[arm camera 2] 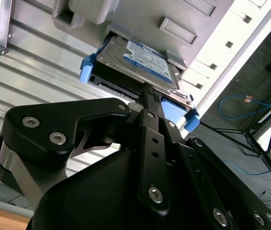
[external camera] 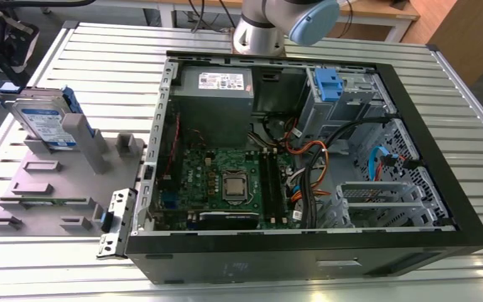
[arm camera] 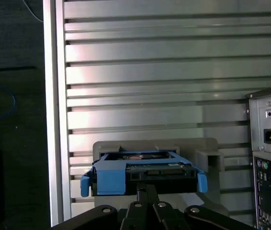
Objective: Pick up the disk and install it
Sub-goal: 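Pick up the disk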
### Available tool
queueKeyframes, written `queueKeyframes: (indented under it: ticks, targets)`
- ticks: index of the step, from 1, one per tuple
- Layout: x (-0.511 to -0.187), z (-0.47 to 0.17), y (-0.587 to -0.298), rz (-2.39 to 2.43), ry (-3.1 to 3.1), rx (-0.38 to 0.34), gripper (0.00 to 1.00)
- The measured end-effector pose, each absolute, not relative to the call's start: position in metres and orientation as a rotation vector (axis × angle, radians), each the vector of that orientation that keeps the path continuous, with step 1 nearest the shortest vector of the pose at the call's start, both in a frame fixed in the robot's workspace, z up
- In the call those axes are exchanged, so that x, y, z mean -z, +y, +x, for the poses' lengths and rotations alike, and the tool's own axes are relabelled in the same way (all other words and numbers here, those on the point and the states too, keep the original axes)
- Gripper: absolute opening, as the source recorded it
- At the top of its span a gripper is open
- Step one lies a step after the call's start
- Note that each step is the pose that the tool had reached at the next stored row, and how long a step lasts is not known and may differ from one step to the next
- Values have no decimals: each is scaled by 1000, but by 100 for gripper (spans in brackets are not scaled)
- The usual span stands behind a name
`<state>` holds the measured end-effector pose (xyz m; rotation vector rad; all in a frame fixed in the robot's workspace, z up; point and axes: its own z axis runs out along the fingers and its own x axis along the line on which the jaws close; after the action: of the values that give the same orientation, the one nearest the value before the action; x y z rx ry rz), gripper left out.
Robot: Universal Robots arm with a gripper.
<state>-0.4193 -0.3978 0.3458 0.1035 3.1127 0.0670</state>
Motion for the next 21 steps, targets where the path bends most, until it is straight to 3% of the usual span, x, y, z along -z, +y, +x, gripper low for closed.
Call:
queueKeyframes:
  ticks: [21]
  targets:
    - [-346, -419, -398, -226, 3111, -71, 11]
